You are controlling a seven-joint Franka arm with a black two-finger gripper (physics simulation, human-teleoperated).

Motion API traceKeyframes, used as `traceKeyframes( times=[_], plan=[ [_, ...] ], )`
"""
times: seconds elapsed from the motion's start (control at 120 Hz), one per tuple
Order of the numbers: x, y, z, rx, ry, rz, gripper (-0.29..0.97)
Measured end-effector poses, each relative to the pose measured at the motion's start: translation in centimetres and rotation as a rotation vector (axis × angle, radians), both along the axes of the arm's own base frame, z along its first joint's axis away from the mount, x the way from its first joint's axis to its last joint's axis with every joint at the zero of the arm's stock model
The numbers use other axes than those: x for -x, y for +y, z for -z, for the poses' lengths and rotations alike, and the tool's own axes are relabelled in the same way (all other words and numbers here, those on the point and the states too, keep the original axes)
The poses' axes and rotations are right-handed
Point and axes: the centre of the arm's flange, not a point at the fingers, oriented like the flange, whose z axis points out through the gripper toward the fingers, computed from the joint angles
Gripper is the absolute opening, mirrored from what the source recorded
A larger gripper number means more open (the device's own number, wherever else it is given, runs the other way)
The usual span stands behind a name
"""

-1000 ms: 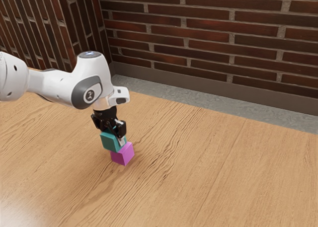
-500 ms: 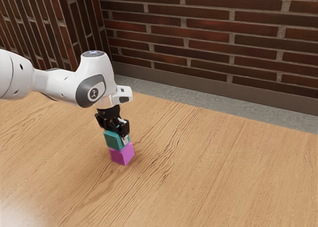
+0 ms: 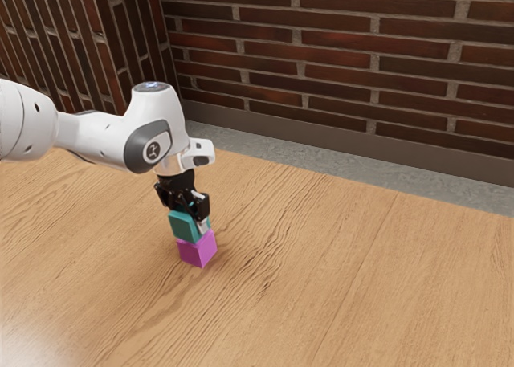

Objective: Pick up the blue block with one arm, and put the blue block on the pink block with one arm

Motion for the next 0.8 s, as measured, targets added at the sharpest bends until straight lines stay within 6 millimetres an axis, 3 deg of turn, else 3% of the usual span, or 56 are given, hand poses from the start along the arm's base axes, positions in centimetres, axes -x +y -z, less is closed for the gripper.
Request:
traceKeyframes(
  times=[0.8],
  plan=[
    [-0.2, 0.0, 1.3, 0.002, 0.02, 0.011, 0.28]
  ],
)
